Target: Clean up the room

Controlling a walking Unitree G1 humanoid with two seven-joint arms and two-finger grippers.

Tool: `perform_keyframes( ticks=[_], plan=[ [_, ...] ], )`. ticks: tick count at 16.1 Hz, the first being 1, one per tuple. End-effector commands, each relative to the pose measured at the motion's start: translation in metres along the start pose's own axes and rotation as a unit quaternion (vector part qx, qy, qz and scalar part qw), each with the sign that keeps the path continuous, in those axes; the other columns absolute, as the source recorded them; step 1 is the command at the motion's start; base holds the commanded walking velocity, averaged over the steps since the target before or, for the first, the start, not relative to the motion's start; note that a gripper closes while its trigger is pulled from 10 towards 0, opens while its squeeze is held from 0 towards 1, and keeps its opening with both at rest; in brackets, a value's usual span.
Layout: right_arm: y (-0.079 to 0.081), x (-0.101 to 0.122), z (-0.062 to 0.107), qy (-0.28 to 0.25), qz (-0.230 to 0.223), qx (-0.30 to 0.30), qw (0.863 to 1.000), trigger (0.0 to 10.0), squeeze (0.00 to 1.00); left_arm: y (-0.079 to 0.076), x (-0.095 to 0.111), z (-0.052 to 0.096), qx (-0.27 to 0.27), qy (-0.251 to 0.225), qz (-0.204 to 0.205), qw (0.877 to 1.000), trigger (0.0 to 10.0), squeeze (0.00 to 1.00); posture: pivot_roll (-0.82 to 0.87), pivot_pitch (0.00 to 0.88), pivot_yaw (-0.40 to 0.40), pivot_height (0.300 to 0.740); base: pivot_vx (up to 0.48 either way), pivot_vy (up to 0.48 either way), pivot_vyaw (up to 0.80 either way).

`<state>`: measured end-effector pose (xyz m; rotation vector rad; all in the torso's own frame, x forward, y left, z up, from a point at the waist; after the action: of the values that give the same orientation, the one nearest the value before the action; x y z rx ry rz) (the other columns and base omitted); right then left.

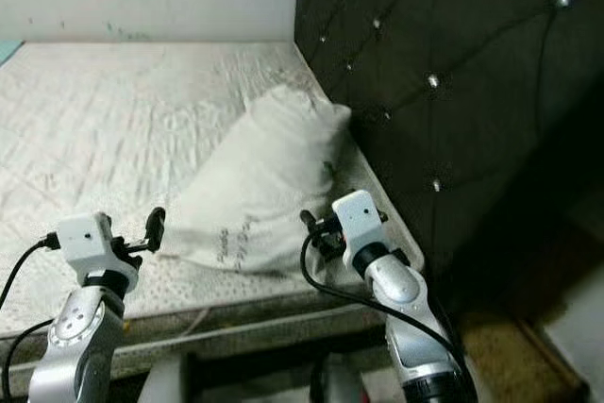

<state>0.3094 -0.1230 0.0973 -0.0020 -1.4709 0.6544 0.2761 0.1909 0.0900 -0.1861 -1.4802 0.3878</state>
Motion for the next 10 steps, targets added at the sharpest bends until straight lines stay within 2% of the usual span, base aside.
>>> perform_keyframes(
  ticks=[1, 4, 7, 10],
  plan=[
    [-0.001, 0.001, 0.002, -0.005, -0.003, 0.000, 1.000, 10.0, 0.00, -0.002, 0.003, 0.002, 0.004, -0.007, -0.007, 1.000, 10.0, 0.00, -0.16, 0.000, -0.066, 0.597, 0.000, 0.000, 0.00],
    [0.002, -0.006, 0.010, 0.009, -0.004, 0.011, 1.000, 10.0, 0.00, 0.000, 0.004, 0.015, 0.011, -0.009, -0.003, 1.000, 10.0, 0.00, -0.13, 0.000, -0.091, 0.597, 0.000, 0.000, 0.00],
    [0.001, -0.004, 0.008, 0.010, 0.007, 0.019, 1.000, 10.0, 0.00, -0.001, 0.011, 0.020, 0.004, -0.022, 0.005, 1.000, 10.0, 0.00, -0.13, 0.000, -0.097, 0.597, 0.000, 0.000, 0.00],
    [-0.001, -0.001, 0.009, 0.005, 0.016, 0.027, 1.000, 10.0, 0.00, -0.005, 0.011, 0.024, -0.003, -0.018, 0.003, 1.000, 10.0, 0.00, -0.14, 0.001, -0.093, 0.597, 0.275, 0.000, 0.00]
  ],
)
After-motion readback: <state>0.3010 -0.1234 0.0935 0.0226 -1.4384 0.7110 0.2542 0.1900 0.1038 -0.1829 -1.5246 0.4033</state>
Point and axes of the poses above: a point about 5 cm out from each wrist's last joint towards the gripper, its own z axis pointing back from the gripper into the wrist, its own x axis along the axis of the wrist's last joint, y = z × x, the point moved 2 cm from there along -z, pointing out of the wrist towards the gripper, and after that the axes turned 12 degrees about z, right-handed, at the moved point
